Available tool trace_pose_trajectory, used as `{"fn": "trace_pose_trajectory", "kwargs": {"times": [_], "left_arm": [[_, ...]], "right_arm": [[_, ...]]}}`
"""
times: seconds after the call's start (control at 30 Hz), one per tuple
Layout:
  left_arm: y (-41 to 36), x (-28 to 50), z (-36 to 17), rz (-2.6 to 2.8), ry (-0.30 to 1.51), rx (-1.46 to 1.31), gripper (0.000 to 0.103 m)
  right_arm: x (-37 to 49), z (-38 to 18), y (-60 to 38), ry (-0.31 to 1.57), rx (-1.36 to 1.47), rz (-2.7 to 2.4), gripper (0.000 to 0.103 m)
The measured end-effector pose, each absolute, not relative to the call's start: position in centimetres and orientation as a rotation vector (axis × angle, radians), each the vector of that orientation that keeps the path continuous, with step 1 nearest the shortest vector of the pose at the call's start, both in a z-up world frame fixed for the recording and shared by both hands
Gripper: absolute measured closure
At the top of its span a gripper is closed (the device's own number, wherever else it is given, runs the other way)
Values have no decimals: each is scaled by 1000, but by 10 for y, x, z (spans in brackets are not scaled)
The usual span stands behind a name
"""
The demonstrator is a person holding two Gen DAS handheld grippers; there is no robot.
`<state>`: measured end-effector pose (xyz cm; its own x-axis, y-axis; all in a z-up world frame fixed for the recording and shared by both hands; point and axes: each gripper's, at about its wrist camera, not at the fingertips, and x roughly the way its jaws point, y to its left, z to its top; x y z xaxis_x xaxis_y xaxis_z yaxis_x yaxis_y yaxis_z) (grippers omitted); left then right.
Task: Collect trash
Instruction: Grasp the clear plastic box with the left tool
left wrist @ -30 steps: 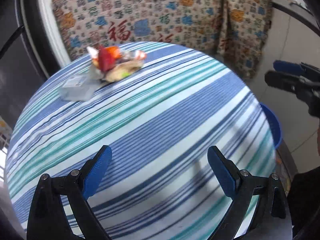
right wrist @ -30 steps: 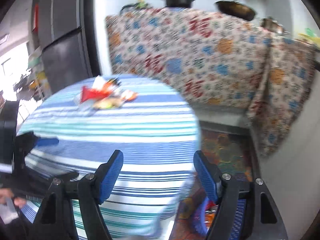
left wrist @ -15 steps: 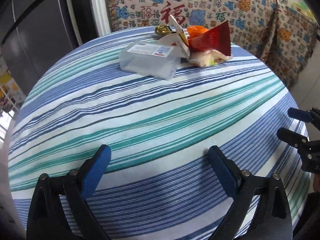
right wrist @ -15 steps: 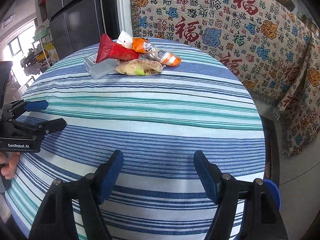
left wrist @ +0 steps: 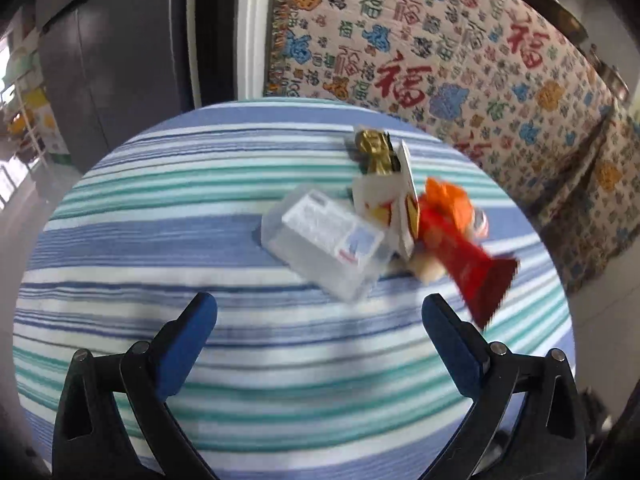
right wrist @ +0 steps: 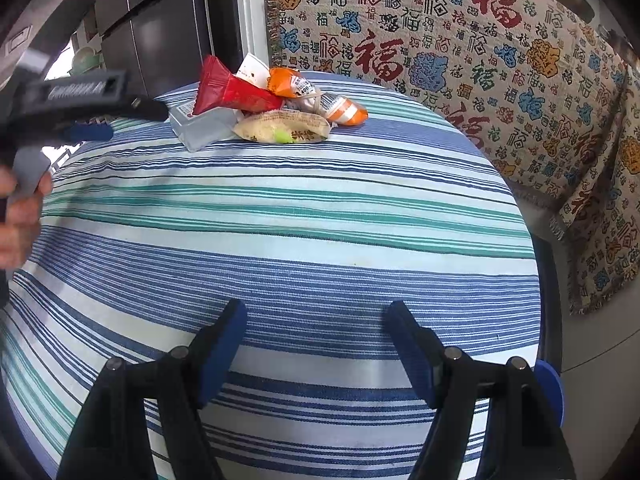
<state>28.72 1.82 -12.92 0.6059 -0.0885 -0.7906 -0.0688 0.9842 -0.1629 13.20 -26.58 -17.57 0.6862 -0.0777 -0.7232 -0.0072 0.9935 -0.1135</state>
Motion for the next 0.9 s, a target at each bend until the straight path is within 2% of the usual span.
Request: {"fn": "trace_pose_trajectory", "kwargs": {"times": [0.2, 0.37, 0.5, 0.57, 0.63, 0.67, 0.9], "left_arm": [[2, 355, -141, 183, 918, -202, 1], [0, 355, -175, 256, 992, -199, 1], [9, 335, -178, 194, 971, -189, 1], [15, 322, -176, 159, 952, -138, 7], [22, 317, -177, 93, 972, -101, 33], [26, 314, -179, 60, 982, -93, 38], [54, 278, -175, -23, 975, 5, 38]], "right_arm": [[130, -175, -266, 812, -118, -25, 29], [129, -174, -268, 819, -125, -14, 29], [131, -170, -273, 824, -127, -28, 29], [133, -167, -278, 821, -117, -36, 29], [136, -165, -282, 819, -106, -44, 29], [139, -163, -284, 815, -99, -48, 29], [155, -145, -278, 767, -7, -21, 29]]}}
